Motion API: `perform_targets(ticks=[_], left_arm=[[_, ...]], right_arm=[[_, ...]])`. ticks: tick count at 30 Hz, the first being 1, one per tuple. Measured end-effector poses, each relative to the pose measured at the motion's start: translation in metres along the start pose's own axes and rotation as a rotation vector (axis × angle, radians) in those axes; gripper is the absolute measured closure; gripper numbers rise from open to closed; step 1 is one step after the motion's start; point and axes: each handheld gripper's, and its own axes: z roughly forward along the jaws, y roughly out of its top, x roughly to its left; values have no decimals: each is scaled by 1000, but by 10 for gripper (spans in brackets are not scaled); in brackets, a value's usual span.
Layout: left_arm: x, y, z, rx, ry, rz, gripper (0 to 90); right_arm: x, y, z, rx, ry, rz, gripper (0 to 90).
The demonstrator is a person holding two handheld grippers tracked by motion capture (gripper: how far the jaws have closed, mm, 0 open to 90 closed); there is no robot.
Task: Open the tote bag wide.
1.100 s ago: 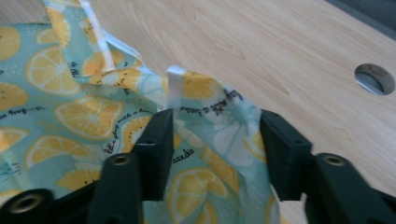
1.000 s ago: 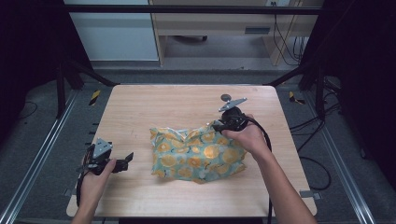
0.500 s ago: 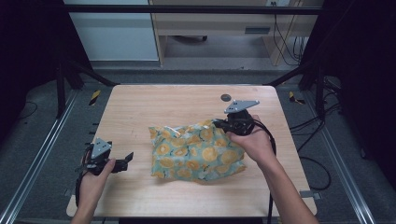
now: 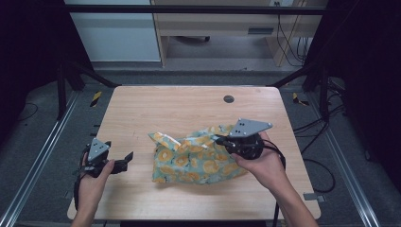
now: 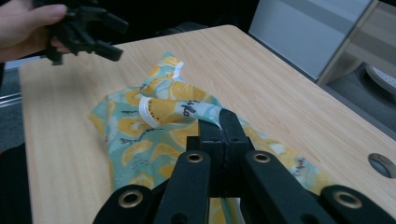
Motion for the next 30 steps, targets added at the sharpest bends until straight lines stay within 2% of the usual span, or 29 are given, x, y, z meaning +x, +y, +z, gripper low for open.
perform_targets(ticks=[1, 4, 7, 13, 16, 21, 28, 29, 30], left_arm=[[0, 1, -1, -3, 2, -1, 39], [0, 3, -3, -8, 1, -3, 41], [-2, 6, -5, -18, -3, -5, 45], [-6, 13, -7, -22, -12, 8, 57], [-12, 24, -8, -32, -37, 18, 66], [-24, 45, -5, -25, -77, 75, 82], [-42, 79, 7, 14, -145, 157, 98], [-42, 79, 7, 14, -145, 157, 100], [-47, 87, 11, 16, -165, 155, 100]], right_arm=[[8, -2, -3, -3, 9, -21, 900], [15, -4, -5, -8, 17, -31, 900], [29, -11, -7, -20, 36, -44, 900], [45, -28, -8, 2, 72, -60, 900], [50, -37, -7, 18, 86, -60, 900], [56, -52, -5, 43, 110, -54, 900], [61, -69, 0, 73, 147, -47, 900], [62, -71, 0, 79, 152, -43, 900], [63, -75, 0, 87, 157, -42, 900]])
